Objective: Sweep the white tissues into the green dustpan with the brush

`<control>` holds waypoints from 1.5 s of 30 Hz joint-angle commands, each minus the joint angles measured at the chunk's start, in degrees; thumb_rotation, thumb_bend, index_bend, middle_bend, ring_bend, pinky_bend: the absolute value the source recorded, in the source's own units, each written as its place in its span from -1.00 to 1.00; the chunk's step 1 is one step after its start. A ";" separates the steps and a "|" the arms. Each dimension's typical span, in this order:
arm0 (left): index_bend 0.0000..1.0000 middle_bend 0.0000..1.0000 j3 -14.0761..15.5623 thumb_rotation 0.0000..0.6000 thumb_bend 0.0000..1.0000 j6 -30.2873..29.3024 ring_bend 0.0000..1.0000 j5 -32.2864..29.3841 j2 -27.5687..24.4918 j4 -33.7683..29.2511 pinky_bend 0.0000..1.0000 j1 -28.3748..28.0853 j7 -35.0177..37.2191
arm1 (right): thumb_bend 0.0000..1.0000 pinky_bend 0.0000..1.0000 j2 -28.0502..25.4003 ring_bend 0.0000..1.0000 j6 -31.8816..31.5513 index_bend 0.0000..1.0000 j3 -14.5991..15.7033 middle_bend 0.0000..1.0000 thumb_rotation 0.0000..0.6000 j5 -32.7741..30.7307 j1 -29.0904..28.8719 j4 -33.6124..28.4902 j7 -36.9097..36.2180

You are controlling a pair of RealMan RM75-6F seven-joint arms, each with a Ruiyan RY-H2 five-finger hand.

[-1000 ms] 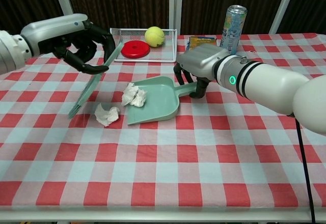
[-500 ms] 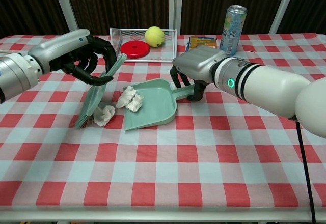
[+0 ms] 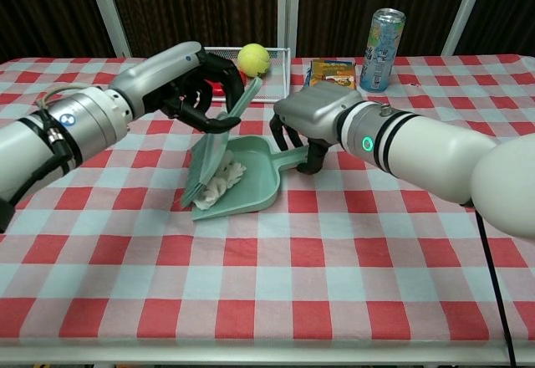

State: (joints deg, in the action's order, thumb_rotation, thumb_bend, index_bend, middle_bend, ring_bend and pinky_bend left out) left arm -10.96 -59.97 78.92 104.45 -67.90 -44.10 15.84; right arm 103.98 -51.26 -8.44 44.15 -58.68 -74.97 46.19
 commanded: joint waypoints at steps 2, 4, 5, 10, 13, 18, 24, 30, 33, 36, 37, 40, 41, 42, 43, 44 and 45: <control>0.07 0.12 -0.87 1.00 -0.14 0.60 0.43 0.02 1.13 0.05 0.72 -1.03 -0.43 | -0.25 -0.53 0.26 -0.33 -0.14 0.43 -0.31 0.22 1.00 -0.30 0.16 -0.12 -0.66; 0.07 0.12 -1.17 1.00 -0.14 0.91 0.43 0.00 1.47 0.15 0.72 -1.49 -0.76 | -0.25 -0.53 0.41 -0.33 -0.25 0.43 -0.46 0.22 1.00 -0.39 0.30 0.00 -1.09; 0.07 0.12 -1.32 1.00 -0.14 1.08 0.42 0.00 1.64 0.21 0.72 -1.73 -0.97 | -0.25 -0.53 0.53 -0.33 -0.30 0.43 -0.55 0.22 1.00 -0.40 0.44 0.08 -1.50; 0.07 0.12 -1.94 1.00 -0.14 1.01 0.41 0.04 1.48 -0.33 0.72 -2.14 -1.25 | -0.25 -0.53 0.66 -0.33 -0.20 0.43 -0.63 0.22 1.00 -0.01 1.00 0.56 -3.09; 0.07 0.12 -2.08 1.00 -0.14 0.57 0.41 0.10 0.61 -1.49 0.72 -1.89 -1.48 | -0.25 -0.53 0.71 -0.33 -0.17 0.43 -0.70 0.22 1.00 0.30 1.39 0.90 -4.11; 0.07 0.12 -1.34 1.00 -0.14 -0.54 0.40 0.90 -2.33 -4.91 0.72 -0.75 -2.16 | -0.26 -0.53 0.78 -0.32 -0.01 0.42 -0.79 0.22 1.00 0.33 1.91 1.36 -5.20; 0.07 0.12 0.01 1.00 -0.14 -2.35 0.39 1.71 -6.97 -9.23 0.72 1.50 -3.21 | -0.36 -0.53 0.73 -0.35 0.04 0.29 -0.79 0.20 1.00 0.47 2.40 1.49 -5.94; 0.07 0.11 1.09 1.00 -0.14 -2.07 0.39 0.36 -10.00 -8.46 0.72 3.09 -6.75 | -0.81 -0.54 0.07 -0.42 -0.53 -0.08 -0.83 0.02 1.00 0.59 2.80 0.35 -5.91; 0.07 0.11 1.03 1.00 -0.14 -1.22 0.39 -1.26 -10.13 -6.55 0.71 3.42 -8.33 | -0.91 -0.56 -0.34 -0.47 -0.88 -0.26 -0.81 -0.07 1.00 0.78 2.99 -0.47 -5.85; 0.07 0.11 0.80 1.00 -0.14 0.26 0.39 -3.21 -9.84 -4.49 0.71 3.42 -9.96 | -0.95 -0.57 -0.77 -0.50 -1.38 -0.35 -0.70 -0.14 1.00 0.88 3.18 -1.28 -5.53; 0.07 0.11 0.76 1.00 -0.14 0.93 0.39 -3.88 -9.71 -3.98 0.71 3.37 -10.38 | -0.95 -0.57 -0.97 -0.52 -1.55 -0.38 -0.74 -0.16 1.00 0.89 3.23 -1.55 -5.45; 0.06 0.11 0.67 1.00 -0.14 2.74 0.39 -5.72 -9.13 -1.78 0.71 2.88 -13.44 | -0.95 -0.57 -2.11 -0.55 -2.39 -0.50 -0.87 -0.23 1.00 1.15 3.60 -3.07 -5.38; 0.06 0.10 0.62 1.00 -0.14 3.07 0.39 -6.33 -8.83 -0.81 0.71 2.61 -15.59 | -0.95 -0.57 -2.88 -0.55 -2.94 -0.53 -0.85 -0.25 1.00 1.46 3.81 -3.92 -5.24; 0.05 0.10 0.55 1.00 -0.14 3.21 0.39 -6.87 -8.62 -0.24 0.71 2.42 -17.51 | -0.95 -0.57 -3.55 -0.56 -3.45 -0.56 -0.86 -0.26 1.00 1.75 4.03 -4.68 -5.21; 0.05 0.10 0.47 1.00 -0.14 3.29 0.39 -7.44 -8.44 0.23 0.71 2.22 -19.66 | -0.95 -0.58 -4.35 -0.58 -3.98 -0.58 -0.85 -0.28 1.00 2.08 4.30 -5.59 -5.23; 0.04 0.09 0.35 1.00 -0.14 3.22 0.39 -8.23 -8.22 0.65 0.71 2.00 -22.66 | -0.95 -0.58 -5.63 -0.58 -4.70 -0.59 -0.80 -0.29 1.00 2.62 4.74 -6.99 -5.31; 0.04 0.09 0.27 1.00 -0.14 3.12 0.39 -8.85 -8.05 0.79 0.71 1.88 -24.87 | -0.95 -0.58 -6.68 -0.59 -5.32 -0.60 -0.71 -0.30 1.00 3.13 5.13 -8.10 -5.42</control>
State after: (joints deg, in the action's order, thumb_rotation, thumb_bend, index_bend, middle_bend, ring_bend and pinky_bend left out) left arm -10.38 -57.35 72.38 95.58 -68.84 -41.51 -2.47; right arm 99.34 -55.19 -9.24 46.22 -54.41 -80.94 40.86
